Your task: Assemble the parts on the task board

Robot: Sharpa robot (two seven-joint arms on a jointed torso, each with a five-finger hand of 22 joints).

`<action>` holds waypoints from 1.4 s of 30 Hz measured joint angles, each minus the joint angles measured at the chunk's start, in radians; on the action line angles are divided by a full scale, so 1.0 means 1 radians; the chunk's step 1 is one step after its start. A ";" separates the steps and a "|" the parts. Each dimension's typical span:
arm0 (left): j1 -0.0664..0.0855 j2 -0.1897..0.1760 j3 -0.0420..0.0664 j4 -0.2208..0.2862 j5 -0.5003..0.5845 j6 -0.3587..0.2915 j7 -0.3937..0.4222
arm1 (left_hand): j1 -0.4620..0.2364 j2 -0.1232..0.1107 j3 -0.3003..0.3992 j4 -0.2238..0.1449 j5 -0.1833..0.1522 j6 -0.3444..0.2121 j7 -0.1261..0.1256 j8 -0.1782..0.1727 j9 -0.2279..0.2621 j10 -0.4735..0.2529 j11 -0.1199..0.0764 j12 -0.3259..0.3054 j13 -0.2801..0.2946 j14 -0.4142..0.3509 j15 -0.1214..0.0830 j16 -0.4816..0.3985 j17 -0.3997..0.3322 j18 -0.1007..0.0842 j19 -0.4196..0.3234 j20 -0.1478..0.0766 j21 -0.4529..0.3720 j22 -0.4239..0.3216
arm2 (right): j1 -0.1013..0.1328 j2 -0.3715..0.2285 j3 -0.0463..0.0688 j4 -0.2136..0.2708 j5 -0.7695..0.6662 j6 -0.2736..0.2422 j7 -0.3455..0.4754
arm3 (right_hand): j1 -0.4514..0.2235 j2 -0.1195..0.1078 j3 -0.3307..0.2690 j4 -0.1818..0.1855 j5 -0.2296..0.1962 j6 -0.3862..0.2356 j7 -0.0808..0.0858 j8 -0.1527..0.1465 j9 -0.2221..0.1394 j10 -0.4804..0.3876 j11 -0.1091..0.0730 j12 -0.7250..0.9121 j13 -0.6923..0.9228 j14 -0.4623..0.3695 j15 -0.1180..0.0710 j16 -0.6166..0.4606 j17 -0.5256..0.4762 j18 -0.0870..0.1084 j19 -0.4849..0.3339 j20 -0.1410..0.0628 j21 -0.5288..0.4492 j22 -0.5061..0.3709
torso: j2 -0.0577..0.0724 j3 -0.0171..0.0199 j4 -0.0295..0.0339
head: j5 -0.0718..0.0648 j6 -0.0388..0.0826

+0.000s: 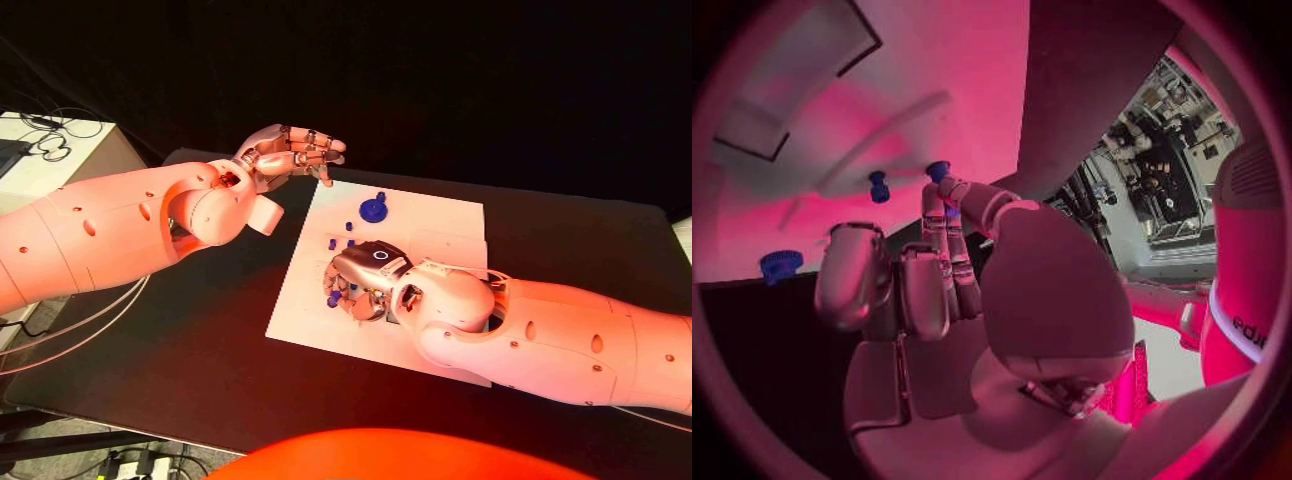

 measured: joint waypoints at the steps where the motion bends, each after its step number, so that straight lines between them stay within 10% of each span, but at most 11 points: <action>1: 0.000 0.000 0.000 0.000 0.000 0.000 0.000 | 0.000 0.000 0.001 0.001 0.000 0.000 0.000 0.000 -0.001 0.000 0.000 0.000 -0.001 0.000 0.000 0.000 0.000 0.000 0.002 0.002 0.000 -0.001 | -0.001 0.000 0.000 0.000 0.000 0.000 0.000 | 0.000 0.000 0.000 0.000 0.000 0.000 0.000 0.000 0.000 0.000 0.000 0.000 0.000 0.000 0.000 0.000 0.000 0.000 0.000 0.000 0.000 0.000 | 0.000 -0.0001 0.0001 | 0.000 0.000; 17: 0.000 -0.001 0.000 0.000 0.000 0.001 -0.002 | 0.000 0.000 0.001 0.001 0.000 0.000 0.000 0.000 -0.001 0.000 0.000 0.000 -0.001 0.000 0.000 0.000 -0.001 0.000 0.002 0.002 0.000 0.000 | -0.005 0.009 -0.003 -0.010 0.001 -0.001 0.006 | -0.015 0.005 -0.001 0.004 -0.001 -0.035 0.017 0.001 0.002 -0.037 0.010 -0.038 0.003 0.000 0.005 0.000 -0.009 0.000 -0.004 -0.003 -0.012 -0.007 | -0.001 -0.0007 -0.0009 | 0.004 -0.003; 20: 0.000 -0.001 0.000 0.001 0.000 0.001 -0.003 | 0.000 0.000 0.001 0.001 0.000 0.000 0.000 0.002 -0.001 0.000 0.000 0.000 -0.001 0.000 0.000 0.000 -0.001 0.000 0.002 0.002 0.000 -0.001 | -0.005 0.010 -0.005 -0.014 0.004 -0.002 0.012 | -0.061 -0.020 -0.017 0.021 -0.015 -0.073 0.026 -0.009 0.059 -0.071 0.019 -0.068 -0.008 -0.001 0.014 0.000 -0.010 0.000 -0.015 0.007 -0.030 -0.018 | -0.001 -0.0007 -0.0009 | 0.004 -0.003; 33: 0.000 -0.001 0.000 0.001 0.000 0.001 -0.005 | 0.000 0.000 0.000 0.008 0.000 -0.007 0.000 0.004 -0.002 -0.004 0.004 0.004 -0.002 -0.004 0.004 0.000 -0.001 0.000 0.001 0.001 -0.007 -0.004 | -0.008 -0.020 -0.010 -0.001 0.016 -0.023 0.031 | -0.058 -0.080 -0.063 0.021 -0.029 -0.146 0.046 -0.075 0.037 -0.183 0.047 -0.089 -0.027 0.000 0.036 -0.058 -0.100 0.000 -0.051 0.033 -0.146 -0.098 | -0.001 -0.0003 -0.0007 | 0.001 0.000; 38: 0.000 -0.003 0.000 0.001 0.000 0.001 -0.006 | 0.000 0.000 0.000 0.008 0.000 -0.007 0.000 0.004 -0.002 -0.004 0.004 0.004 -0.002 -0.004 0.004 0.000 -0.001 0.000 0.001 0.002 -0.007 -0.004 | -0.008 -0.053 -0.010 0.020 0.018 -0.054 0.037 | -0.046 -0.083 -0.172 0.039 -0.023 -0.169 0.041 -0.096 0.033 -0.245 0.052 -0.065 -0.031 -0.015 0.050 -0.079 -0.139 0.016 -0.073 0.040 -0.202 -0.135 | -0.001 -0.0003 -0.0003 | 0.001 0.000; 42: 0.000 -0.005 0.000 0.001 0.000 0.001 -0.007 | 0.000 0.000 0.000 0.008 0.000 -0.007 0.000 0.004 -0.002 -0.004 0.004 0.004 -0.002 -0.004 0.004 0.000 -0.002 0.000 0.001 0.001 -0.007 -0.004 | -0.007 -0.085 -0.008 0.042 0.022 -0.097 0.046 | 0.045 -0.038 -0.373 0.096 -0.011 -0.196 0.034 -0.124 0.026 -0.341 0.064 -0.006 -0.039 -0.049 0.060 -0.112 -0.206 0.032 -0.100 0.050 -0.290 -0.195 | -0.001 -0.0004 -0.0019 | -0.001 0.003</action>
